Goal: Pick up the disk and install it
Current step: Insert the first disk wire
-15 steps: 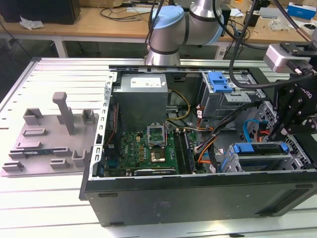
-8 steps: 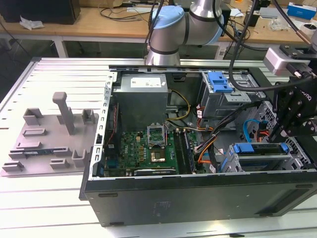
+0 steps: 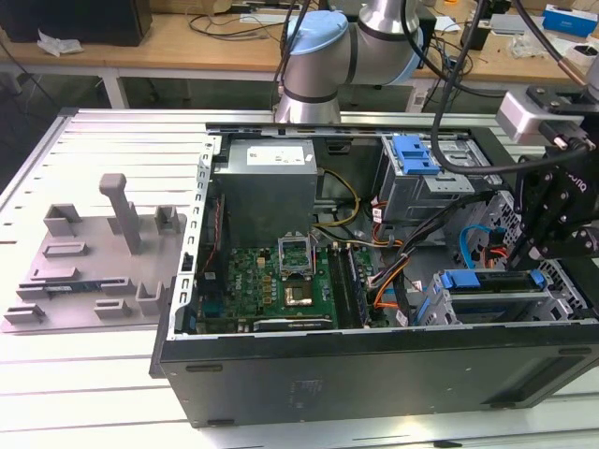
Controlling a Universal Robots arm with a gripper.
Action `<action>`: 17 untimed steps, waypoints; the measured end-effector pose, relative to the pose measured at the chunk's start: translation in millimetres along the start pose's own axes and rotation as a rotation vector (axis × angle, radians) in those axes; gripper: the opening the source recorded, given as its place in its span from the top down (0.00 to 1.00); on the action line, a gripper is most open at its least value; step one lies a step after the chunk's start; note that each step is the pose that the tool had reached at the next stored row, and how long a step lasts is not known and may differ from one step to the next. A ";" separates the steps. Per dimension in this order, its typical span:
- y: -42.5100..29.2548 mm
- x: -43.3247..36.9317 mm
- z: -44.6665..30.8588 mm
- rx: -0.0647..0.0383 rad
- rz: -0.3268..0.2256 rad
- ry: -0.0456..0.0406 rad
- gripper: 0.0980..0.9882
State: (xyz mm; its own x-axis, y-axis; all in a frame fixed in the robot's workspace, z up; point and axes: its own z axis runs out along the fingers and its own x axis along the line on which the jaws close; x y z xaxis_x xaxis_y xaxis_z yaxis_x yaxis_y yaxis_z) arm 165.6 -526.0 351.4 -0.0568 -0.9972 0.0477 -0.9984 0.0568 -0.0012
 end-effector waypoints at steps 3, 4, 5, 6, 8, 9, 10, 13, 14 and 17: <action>0.0 0.0 0.2 0.000 0.000 0.0000 0.93; 0.0 0.0 0.2 0.000 0.000 0.0000 0.93; 0.0 0.0 0.2 0.000 0.000 0.0000 0.93; 0.0 0.0 0.2 0.000 0.000 0.0001 0.93; 0.0 0.0 0.2 0.000 0.000 0.0002 0.93; 0.0 0.0 0.2 0.000 0.000 0.0005 0.93; 0.0 0.0 0.3 0.000 0.000 0.0010 0.93; 0.2 -3.4 0.1 0.000 0.000 0.0074 0.93; 0.3 -4.8 0.0 0.001 0.000 0.0139 0.93; 0.2 -5.4 0.0 0.002 0.000 0.0313 0.93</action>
State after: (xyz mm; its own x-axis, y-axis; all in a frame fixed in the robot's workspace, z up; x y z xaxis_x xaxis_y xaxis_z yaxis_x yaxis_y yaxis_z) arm 165.7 -520.7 351.2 -0.0569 -0.9953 0.0789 -0.9984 0.0569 -0.0029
